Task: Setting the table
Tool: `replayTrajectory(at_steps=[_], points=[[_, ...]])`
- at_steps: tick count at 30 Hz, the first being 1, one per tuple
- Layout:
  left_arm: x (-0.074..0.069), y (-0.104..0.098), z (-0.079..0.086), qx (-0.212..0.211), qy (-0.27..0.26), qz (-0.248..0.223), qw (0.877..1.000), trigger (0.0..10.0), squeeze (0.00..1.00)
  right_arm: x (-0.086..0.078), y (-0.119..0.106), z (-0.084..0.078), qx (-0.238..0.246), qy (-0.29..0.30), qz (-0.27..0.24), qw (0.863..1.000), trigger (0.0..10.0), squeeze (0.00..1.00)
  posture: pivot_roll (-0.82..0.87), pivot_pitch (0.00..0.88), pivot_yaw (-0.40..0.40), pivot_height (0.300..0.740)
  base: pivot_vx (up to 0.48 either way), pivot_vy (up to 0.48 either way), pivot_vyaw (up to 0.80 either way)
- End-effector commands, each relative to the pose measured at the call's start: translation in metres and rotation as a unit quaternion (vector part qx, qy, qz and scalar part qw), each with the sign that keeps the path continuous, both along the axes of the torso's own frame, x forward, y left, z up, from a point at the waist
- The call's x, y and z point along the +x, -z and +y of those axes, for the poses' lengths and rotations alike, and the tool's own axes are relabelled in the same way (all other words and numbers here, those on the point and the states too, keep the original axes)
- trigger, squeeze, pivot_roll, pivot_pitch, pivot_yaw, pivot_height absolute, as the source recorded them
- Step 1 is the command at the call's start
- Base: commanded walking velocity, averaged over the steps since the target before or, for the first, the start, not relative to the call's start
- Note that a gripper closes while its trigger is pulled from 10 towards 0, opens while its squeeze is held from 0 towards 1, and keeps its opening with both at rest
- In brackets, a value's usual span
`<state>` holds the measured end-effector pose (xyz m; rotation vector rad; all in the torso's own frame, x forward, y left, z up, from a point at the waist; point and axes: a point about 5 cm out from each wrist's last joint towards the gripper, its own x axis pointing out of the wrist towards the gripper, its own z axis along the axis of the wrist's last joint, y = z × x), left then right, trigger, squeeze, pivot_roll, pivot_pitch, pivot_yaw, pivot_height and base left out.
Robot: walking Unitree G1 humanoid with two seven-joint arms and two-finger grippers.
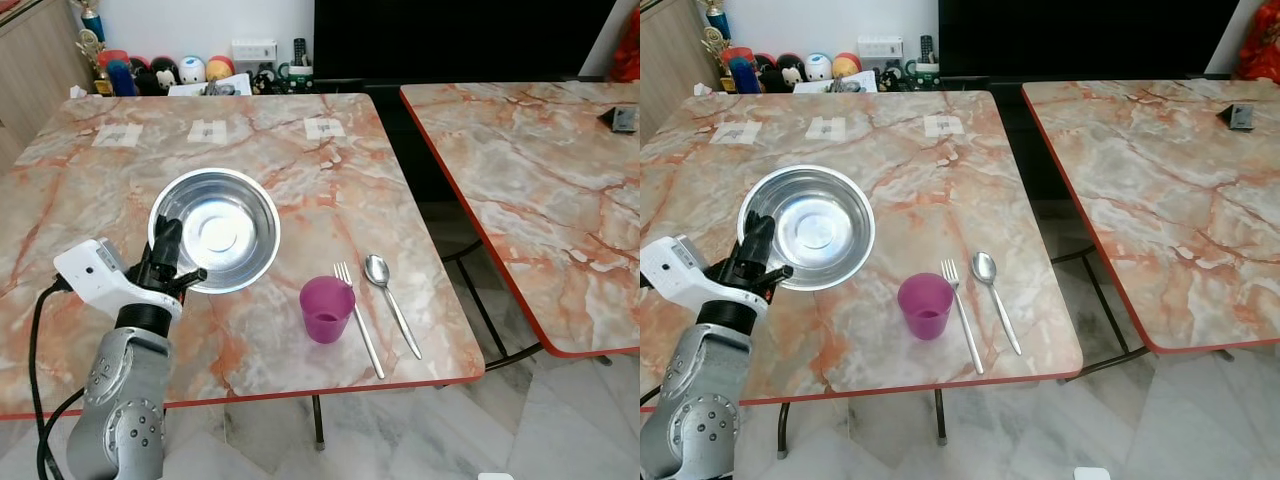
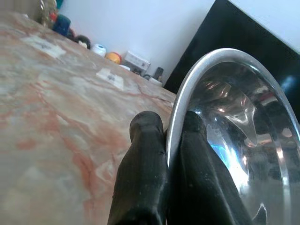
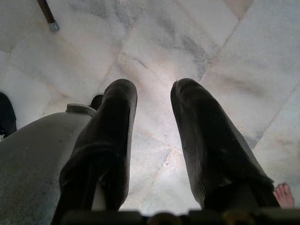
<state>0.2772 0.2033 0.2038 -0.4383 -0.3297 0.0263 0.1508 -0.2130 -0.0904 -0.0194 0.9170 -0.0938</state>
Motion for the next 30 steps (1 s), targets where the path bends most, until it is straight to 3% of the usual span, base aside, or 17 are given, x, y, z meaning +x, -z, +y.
replayTrajectory(at_steps=[1,8,30], points=[[-0.004,-0.008,0.002,0.029,-0.011,-0.017,0.999,10.0,0.0,-0.005,0.001,-0.002,-0.002,0.001,0.004,1.0,10.0,0.0,0.07,0.091,-0.045,0.74,0.0,-0.292,0.0],[-0.004,-0.013,0.013,0.07,-0.027,-0.018,0.997,10.0,0.0,-0.005,0.002,0.0,0.003,0.001,0.004,1.0,10.0,0.0,0.07,0.069,-0.027,0.74,0.0,-0.316,0.0],[0.0,-0.022,0.015,0.091,-0.036,-0.023,0.995,10.0,0.0,-0.005,0.002,0.001,0.002,0.0,0.005,1.0,10.0,0.0,0.08,0.091,-0.028,0.74,0.0,-0.397,0.0]])
